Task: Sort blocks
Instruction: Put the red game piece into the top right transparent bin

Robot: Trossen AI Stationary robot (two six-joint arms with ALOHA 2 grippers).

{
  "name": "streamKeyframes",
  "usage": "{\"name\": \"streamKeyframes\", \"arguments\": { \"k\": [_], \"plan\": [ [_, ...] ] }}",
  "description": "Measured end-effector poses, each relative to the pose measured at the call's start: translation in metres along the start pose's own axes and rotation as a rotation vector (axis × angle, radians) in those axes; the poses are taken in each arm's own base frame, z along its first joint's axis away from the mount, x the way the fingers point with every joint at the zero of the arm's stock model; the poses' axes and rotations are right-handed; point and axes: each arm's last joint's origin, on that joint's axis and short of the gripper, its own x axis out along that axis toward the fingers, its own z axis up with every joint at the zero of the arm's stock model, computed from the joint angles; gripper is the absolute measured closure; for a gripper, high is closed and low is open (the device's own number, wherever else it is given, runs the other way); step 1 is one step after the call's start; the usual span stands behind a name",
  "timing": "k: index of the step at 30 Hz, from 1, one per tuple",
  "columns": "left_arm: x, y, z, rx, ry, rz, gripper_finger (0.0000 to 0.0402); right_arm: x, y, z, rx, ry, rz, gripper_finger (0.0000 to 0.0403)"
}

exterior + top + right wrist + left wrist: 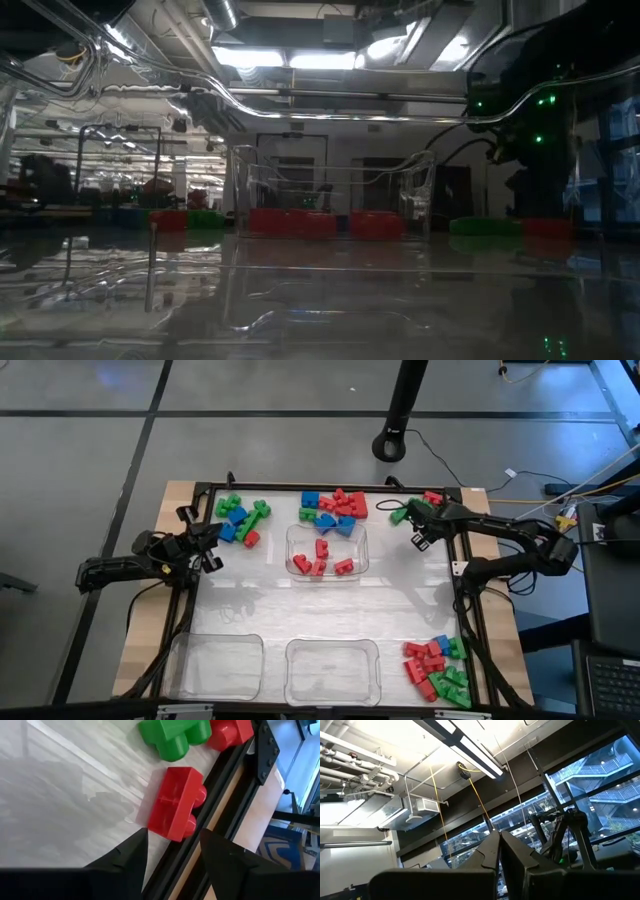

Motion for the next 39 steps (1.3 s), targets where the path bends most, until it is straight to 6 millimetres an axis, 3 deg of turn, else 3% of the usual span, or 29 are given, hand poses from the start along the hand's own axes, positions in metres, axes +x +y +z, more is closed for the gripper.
{"name": "streamKeyframes", "arguments": {
  "k": [15,25,29,36,39],
  "plan": [
    [0.0,0.0,0.0,0.006,0.001,-0.001,0.0396,0.019,0.01,-0.003,-0.021,0.006,-0.025,0.0235],
    [0.0,0.0,0.0,0.009,0.001,0.0,0.0396,0.038,0.017,-0.001,-0.065,0.081,-0.16,0.0239],
    [0.0,0.0,0.0,0.008,0.001,0.0,0.0396,0.044,0.02,0.001,-0.067,0.084,-0.174,0.0272],
    [0.0,0.0,0.0,0.009,0.001,0.0,0.0396,0.047,0.022,0.006,-0.121,0.055,-0.208,0.0384],
    [0.0,0.0,0.0,0.009,0.001,0.0,0.0396,0.047,0.022,0.006,-0.132,0.057,-0.211,0.039]
  ]
}}
